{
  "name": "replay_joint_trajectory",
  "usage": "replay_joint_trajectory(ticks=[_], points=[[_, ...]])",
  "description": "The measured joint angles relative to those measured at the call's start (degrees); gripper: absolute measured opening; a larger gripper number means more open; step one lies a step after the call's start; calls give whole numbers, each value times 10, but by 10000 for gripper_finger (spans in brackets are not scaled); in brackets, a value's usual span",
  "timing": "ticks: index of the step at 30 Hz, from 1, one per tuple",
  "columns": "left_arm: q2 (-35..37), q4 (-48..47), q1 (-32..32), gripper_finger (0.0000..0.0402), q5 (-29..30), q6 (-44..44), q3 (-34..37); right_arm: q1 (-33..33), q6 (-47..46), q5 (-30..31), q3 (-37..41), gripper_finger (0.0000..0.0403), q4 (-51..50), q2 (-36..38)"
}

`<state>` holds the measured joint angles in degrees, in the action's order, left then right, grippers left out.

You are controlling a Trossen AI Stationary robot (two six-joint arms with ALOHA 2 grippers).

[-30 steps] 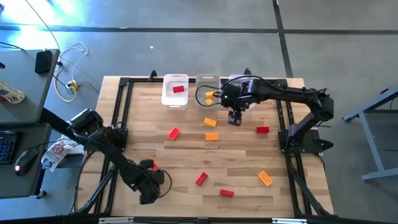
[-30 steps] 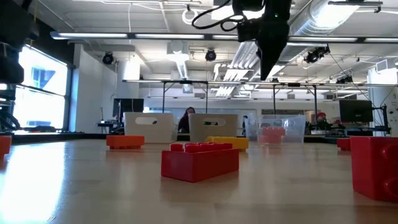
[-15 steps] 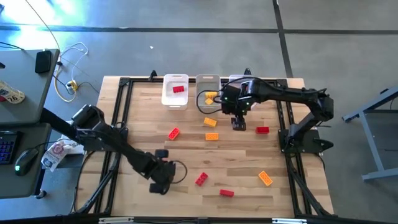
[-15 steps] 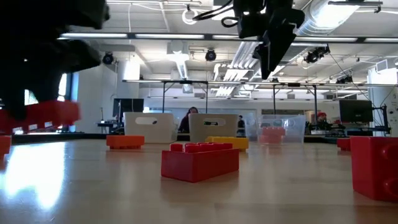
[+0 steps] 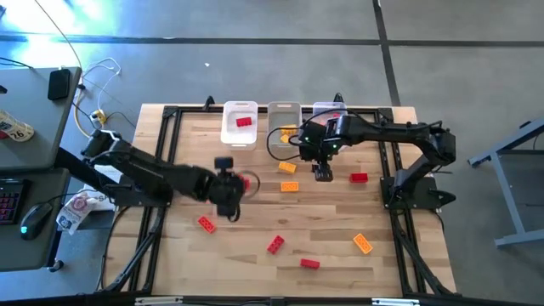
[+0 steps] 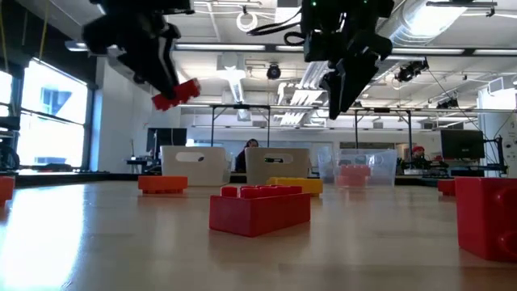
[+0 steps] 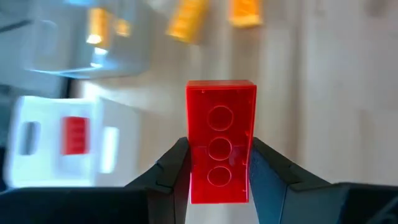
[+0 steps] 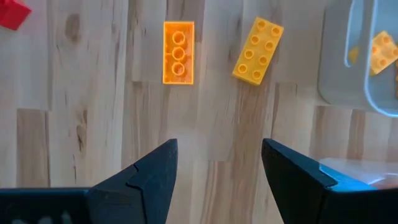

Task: Sort & place blocks by color
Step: Put the red game piece into the white bin

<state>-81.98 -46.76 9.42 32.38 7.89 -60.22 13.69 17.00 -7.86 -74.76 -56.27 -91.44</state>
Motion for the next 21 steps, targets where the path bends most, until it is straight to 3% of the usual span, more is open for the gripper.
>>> replay_joint_trajectory(ticks=[8, 15, 21], points=[[33, 6, -137, 106, 23, -68, 0, -1, -2, -29, 51, 220, 95, 0], [32, 12, -248, 108, 11, -76, 0, -32, -4, -8, 91, 220, 180, 0], [32, 64, -326, 108, -67, -76, 0, -80, -11, 11, 118, 220, 258, 0]])
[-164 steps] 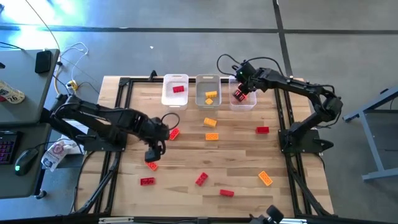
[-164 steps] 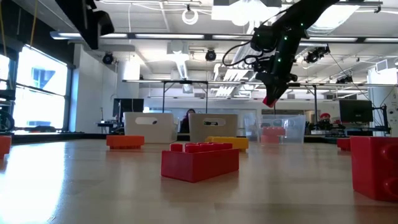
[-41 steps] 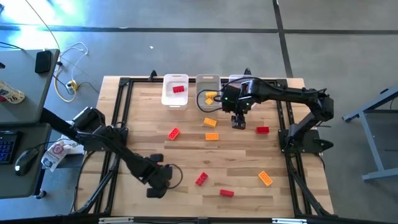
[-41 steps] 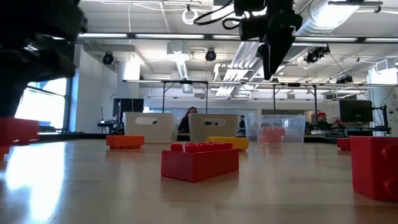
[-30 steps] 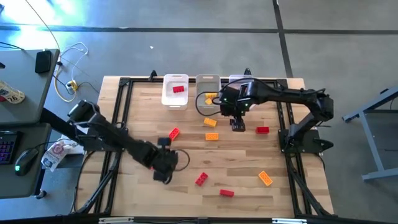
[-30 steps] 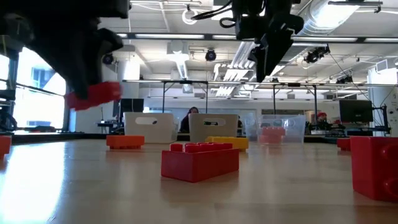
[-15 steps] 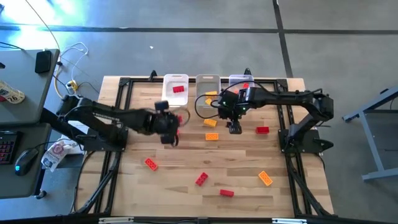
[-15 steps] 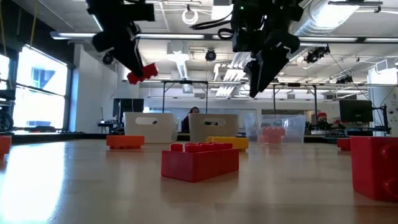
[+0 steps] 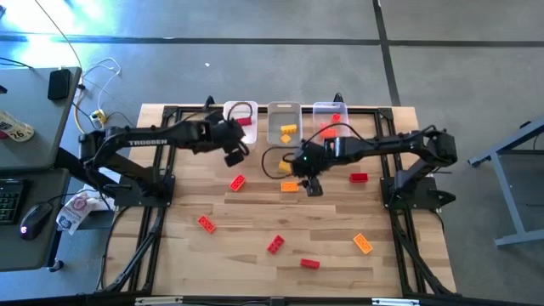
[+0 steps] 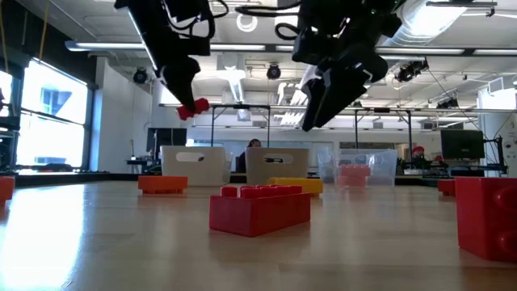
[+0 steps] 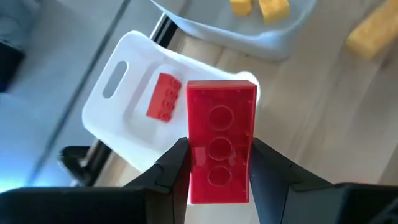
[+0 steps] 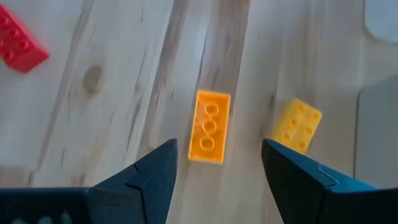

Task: Sort & place blocks by color
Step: Put the red game piece into the white bin

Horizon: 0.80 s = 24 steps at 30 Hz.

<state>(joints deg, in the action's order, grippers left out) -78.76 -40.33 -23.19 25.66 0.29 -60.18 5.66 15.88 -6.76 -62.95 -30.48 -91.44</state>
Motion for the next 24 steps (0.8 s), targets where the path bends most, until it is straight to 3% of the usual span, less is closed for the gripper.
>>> replay_joint_trajectory(ticks=[6, 11, 24], points=[[-12, 47, -63, 108, -71, 48, 0, -37, -21, 59, 34, 220, 72, 0], [-30, 56, -101, 108, -97, 70, 1, -49, -45, 95, 62, 220, 109, 0], [-89, 65, -128, 127, -136, 55, 0, -51, -71, 86, 146, 220, 257, 0]])
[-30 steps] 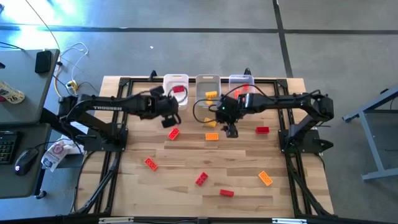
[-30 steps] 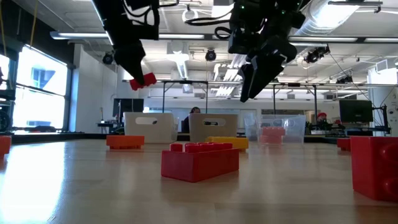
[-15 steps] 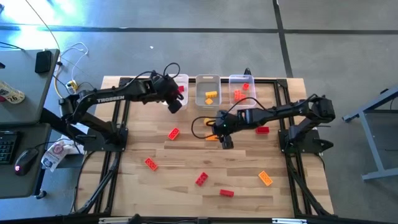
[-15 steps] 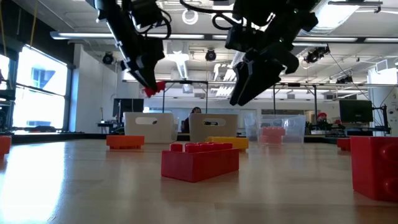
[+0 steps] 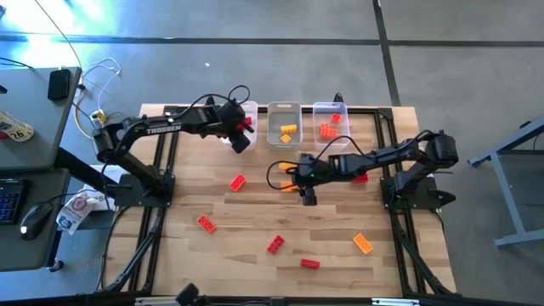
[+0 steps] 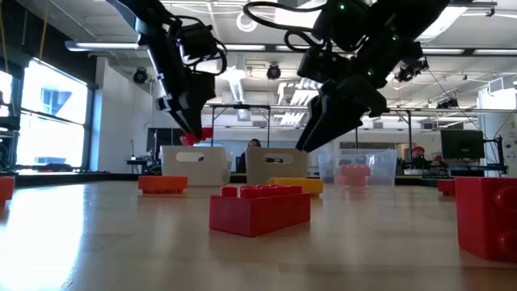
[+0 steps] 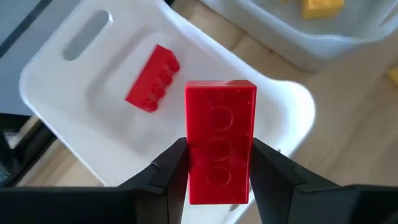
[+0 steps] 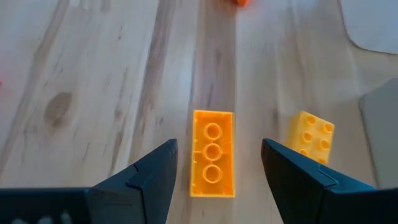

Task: Sort & place blocks by color
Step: Put the red game piece into the white bin

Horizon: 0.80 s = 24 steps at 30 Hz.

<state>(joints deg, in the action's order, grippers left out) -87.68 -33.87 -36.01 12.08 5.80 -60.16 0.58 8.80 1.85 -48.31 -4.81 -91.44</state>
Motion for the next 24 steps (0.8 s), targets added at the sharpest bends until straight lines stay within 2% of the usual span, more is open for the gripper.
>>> replay_joint_trajectory(ticks=[13, 24], points=[[-10, 16, -6, 150, 1, 20, 0, 0, -15, -22, 83, 220, 154, -5], [-10, 16, -8, 214, 2, 22, 0, 0, -14, -23, 100, 220, 189, -5]])
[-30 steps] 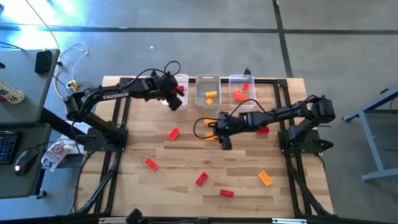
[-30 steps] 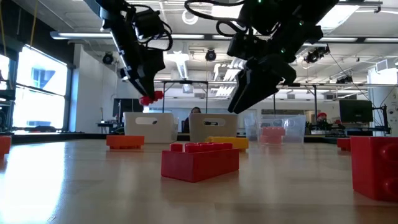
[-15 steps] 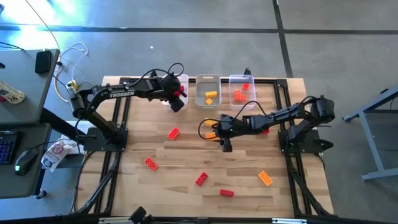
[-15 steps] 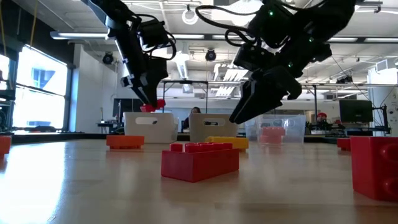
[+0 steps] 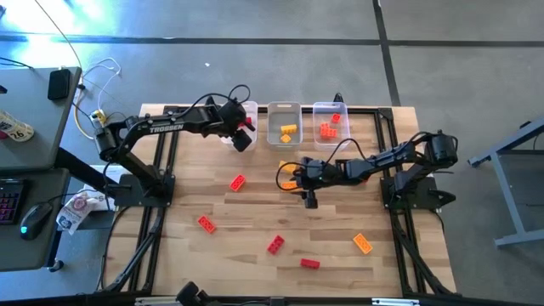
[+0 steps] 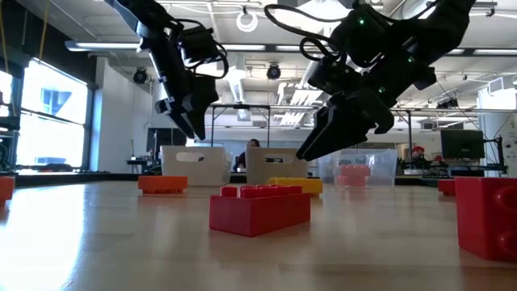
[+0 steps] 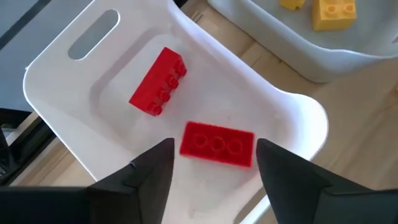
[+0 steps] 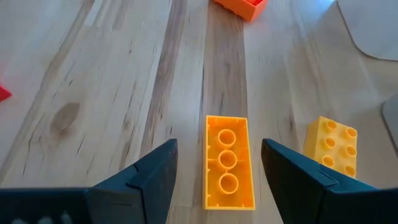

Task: Sort & place blocks by color
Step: Put the red game piece into the white bin, then put the yellow game piece into the gray bin

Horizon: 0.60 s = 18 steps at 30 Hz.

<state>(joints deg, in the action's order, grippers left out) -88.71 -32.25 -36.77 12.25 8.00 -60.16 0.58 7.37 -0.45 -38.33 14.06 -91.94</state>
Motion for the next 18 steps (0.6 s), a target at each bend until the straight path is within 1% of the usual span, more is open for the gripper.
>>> replay_joint_trajectory(ticks=[4, 9, 12, 15, 18], points=[[5, -1, 0, 226, -4, 1, 0, 0, 0, 5, 0, 220, 2, -3], [37, -5, 0, 227, -54, 0, -5, 1, 1, 15, -5, 220, 4, -18], [64, -17, 5, 227, -74, 7, -16, 1, 0, 15, -12, 220, 4, -35], [93, -28, 18, 227, -75, 9, -22, 2, -1, 18, -22, 220, 5, -55], [125, -35, 38, 227, -76, 14, -23, 2, 0, 36, -34, 220, 5, -76]])
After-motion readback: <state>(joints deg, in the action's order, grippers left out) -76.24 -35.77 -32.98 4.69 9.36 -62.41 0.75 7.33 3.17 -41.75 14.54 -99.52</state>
